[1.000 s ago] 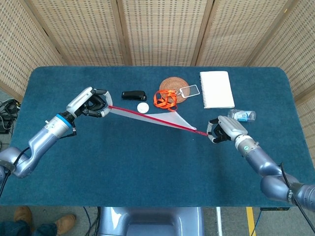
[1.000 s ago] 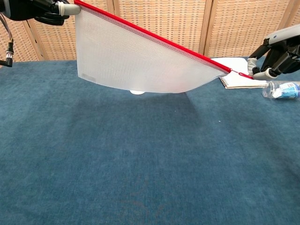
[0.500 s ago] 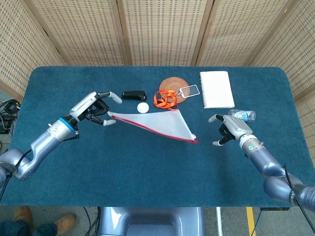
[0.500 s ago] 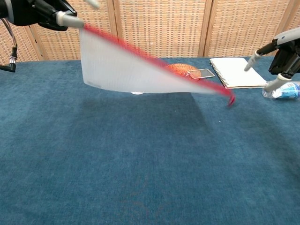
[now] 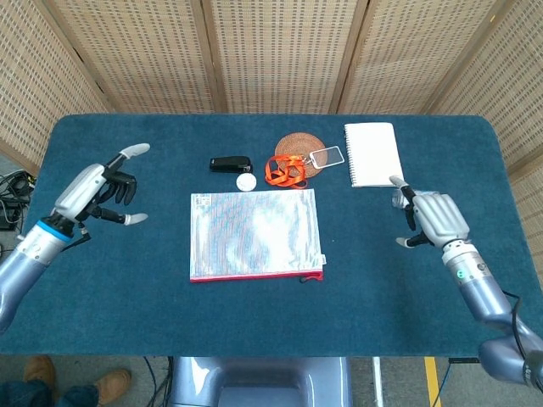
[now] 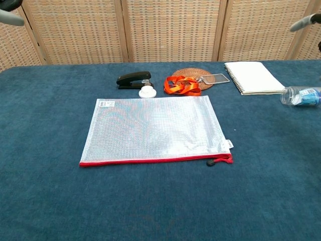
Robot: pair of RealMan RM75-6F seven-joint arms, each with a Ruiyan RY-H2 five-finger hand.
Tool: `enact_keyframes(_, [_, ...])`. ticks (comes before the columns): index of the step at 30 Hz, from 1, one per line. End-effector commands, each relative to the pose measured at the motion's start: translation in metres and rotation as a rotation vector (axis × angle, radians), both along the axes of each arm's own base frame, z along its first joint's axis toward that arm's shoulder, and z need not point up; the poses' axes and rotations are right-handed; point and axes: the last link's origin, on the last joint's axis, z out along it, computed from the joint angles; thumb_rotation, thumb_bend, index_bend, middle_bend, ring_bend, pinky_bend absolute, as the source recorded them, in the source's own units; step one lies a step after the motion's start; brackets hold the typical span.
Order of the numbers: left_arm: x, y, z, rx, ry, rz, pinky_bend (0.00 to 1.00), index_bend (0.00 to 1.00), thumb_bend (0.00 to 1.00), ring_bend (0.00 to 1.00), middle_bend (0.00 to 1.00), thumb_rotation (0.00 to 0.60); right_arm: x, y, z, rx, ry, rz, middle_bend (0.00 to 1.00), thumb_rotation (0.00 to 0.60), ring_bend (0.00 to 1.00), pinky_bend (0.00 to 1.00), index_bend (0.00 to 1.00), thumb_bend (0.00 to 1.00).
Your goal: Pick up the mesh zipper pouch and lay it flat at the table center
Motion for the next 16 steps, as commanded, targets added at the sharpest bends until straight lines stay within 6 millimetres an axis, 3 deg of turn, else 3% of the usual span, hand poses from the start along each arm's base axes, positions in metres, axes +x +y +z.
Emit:
enact_keyframes(1, [-0.047,-0.045,0.025,0.101,0.225,0.091,0.07,0.0,0.0,0.01,0.0,0.6,-0.025,0.039,0.018,-0.108,0.103,0.087,0.12,0.6,0.07,0.11,0.0,0.0])
enact_keyframes(3, [-0.063,-0.065,0.031,0.153,0.331,0.138,0.0,0.0,0.0,0.0,0.0,0.6,-0.034,0.053,0.023,-0.132,0.135,0.088,0.02,0.6,0.0,0.01,0.0,0.0])
enact_keyframes(7, [-0.089,-0.114,0.027,0.255,0.411,0.255,0.0,0.0,0.0,0.0,0.0,0.6,-0.048,0.087,0.03,-0.2,0.142,0.1,0.0,0.6,0.0,0.0,0.0,0.0])
enact_keyframes(10, [-0.117,-0.172,0.01,0.32,0.418,0.377,0.0,0.0,0.0,0.0,0.0,0.6,-0.071,0.124,0.032,-0.261,0.174,0.101,0.0,0.6,0.0,0.0,0.0,0.0])
enact_keyframes(16, [-0.125,-0.202,0.001,0.403,0.429,0.401,0.0,0.0,0.0,0.0,0.0,0.6,-0.084,0.145,0.032,-0.3,0.192,0.118,0.0,0.6,0.0,0.0,0.0,0.0])
